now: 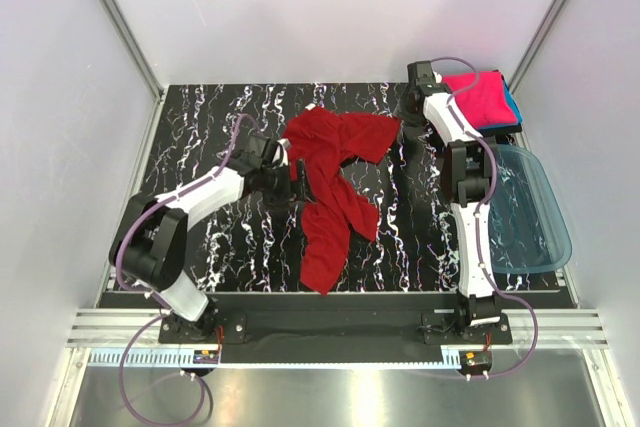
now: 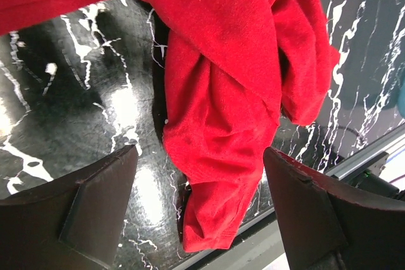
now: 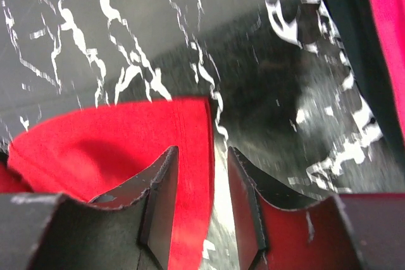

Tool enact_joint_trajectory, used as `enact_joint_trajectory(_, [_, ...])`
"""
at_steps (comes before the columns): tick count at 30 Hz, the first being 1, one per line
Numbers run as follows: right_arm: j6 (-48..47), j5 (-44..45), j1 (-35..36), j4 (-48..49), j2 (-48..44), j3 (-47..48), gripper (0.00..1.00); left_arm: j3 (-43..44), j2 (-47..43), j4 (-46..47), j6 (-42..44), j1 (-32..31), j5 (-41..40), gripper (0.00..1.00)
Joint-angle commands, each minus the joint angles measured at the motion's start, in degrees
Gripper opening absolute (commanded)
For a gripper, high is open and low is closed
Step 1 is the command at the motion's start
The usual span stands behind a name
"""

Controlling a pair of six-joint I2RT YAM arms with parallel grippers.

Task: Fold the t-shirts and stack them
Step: Flatten the tshirt out

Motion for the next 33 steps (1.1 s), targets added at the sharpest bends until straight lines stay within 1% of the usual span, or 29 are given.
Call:
enact_joint_trajectory(1, [1.02,3.2,0.41,-0.72,2.64,6.93,0.44,0.36,1.35,2.9,0.16,-0.87,1.31,0.87])
enact_joint_trajectory(5, [0.67,3.11,0.41,-2.73,8.51,14.82,0.44,0.72,2.85,2.81,0.78,-1.13,0.6,0.87])
enact_joint_trajectory(7, [0.67,3.38,0.41,-4.83,9.41,16.51,0.44,0.98,3.55,2.9,0.78,-1.13,0.78,0.87])
enact_joint_trajectory(9, [1.19,4.43,0.41,-5.37,9.06,15.56,0.43,1.15,4.08,3.07,0.61,-1.48,0.78,0.87])
enact_joint_trajectory(14, [0.49,1.19,0.41,-5.46,9.23,14.5,0.43,1.42,4.43,3.25,0.26,-2.1,1.13,0.86])
enact_joint_trajectory(19, [-0.03,0.22,0.5,-6.08,10.11,14.5,0.43,1.77,4.25,3.6,-0.45,-2.45,1.22,0.86])
enact_joint_trajectory(22, [-1.09,-0.66,0.5,-6.52,11.08,14.94,0.4,1.86,4.61,3.95,-0.62,-2.71,1.57,0.86])
enact_joint_trajectory(23, [-1.52,-0.84,0.5,-6.78,11.69,15.11,0.35,1.94,4.78,4.04,-0.71,-2.8,1.74,0.86])
enact_joint_trajectory(25, [-1.97,-1.54,0.41,-7.31,12.74,15.99,0.3,1.86,4.96,4.39,-0.89,-3.24,2.1,0.85])
enact_joint_trajectory(26, [-1.79,-1.46,0.58,-7.83,12.92,16.08,0.22,1.68,5.13,4.83,-0.98,-3.33,2.01,0.85])
enact_joint_trajectory(28, [-1.62,-1.19,0.5,-8.01,13.1,15.73,0.12,1.77,5.92,4.92,-1.06,-3.68,1.66,0.84])
enact_joint_trajectory(29, [-1.7,-1.19,0.5,-8.19,12.93,15.64,0.0,1.86,6.27,5.18,-1.15,-3.77,1.31,0.83])
enact_joint_trajectory(30, [-1.88,-1.19,0.41,-8.27,12.58,15.03,0.0,1.94,6.63,5.18,-1.24,-3.77,0.7,0.81])
enact_joint_trajectory(31, [-2.05,-1.45,0.49,-8.28,11.01,14.77,0.0,2.47,7.59,5.1,-1.15,-3.77,0.52,0.77])
enact_joint_trajectory(32, [-2.49,-1.63,0.41,-8.45,9.95,14.33,0.0,2.82,8.2,4.66,-1.06,-3.77,0.25,0.59])
enact_joint_trajectory(33, [-2.93,-1.28,0.32,-8.54,8.63,13.37,0.0,3.52,8.65,4.05,-0.89,-3.68,-0.18,0.48])
